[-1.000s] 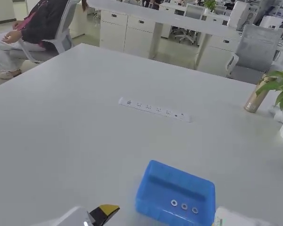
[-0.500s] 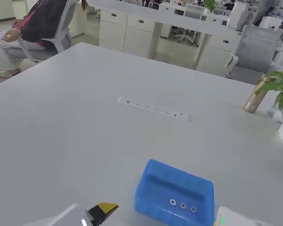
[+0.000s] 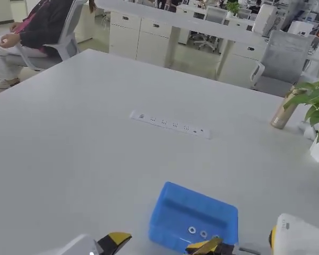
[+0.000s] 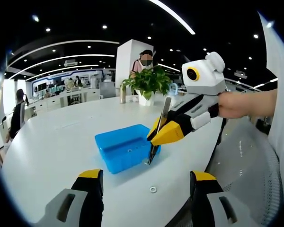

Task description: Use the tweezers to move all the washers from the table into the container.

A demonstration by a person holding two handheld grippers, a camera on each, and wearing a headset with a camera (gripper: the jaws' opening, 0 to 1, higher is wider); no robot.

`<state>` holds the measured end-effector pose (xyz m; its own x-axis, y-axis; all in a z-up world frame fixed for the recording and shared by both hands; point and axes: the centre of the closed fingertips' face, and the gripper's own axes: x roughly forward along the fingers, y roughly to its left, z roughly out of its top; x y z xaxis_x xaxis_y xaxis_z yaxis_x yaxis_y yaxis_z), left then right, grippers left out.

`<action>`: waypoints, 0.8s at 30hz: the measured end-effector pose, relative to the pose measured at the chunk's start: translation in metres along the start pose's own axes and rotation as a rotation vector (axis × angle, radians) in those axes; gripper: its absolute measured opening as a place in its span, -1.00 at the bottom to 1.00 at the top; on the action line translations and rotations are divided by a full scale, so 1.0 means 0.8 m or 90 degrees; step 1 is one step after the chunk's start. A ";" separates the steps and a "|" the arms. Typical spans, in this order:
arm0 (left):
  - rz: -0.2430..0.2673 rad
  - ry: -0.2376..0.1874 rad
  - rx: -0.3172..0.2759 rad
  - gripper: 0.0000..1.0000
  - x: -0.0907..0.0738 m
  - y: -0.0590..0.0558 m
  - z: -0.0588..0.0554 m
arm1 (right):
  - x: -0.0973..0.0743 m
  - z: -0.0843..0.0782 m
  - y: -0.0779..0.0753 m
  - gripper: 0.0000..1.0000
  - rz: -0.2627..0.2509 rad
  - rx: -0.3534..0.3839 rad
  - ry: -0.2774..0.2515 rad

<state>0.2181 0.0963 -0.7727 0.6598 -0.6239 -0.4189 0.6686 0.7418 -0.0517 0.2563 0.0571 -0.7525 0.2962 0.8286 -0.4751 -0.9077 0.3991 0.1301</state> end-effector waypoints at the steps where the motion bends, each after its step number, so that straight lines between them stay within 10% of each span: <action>1: -0.001 0.000 0.000 0.50 0.000 0.000 0.000 | -0.002 0.004 -0.002 -0.94 -0.002 0.009 -0.008; 24: 0.000 0.007 0.001 0.49 -0.001 0.000 -0.003 | -0.016 0.062 -0.060 -0.94 -0.063 0.093 -0.079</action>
<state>0.2172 0.0975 -0.7744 0.6554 -0.6217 -0.4289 0.6696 0.7410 -0.0509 0.3106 0.0465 -0.7096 0.4238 0.8211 -0.3824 -0.8222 0.5259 0.2178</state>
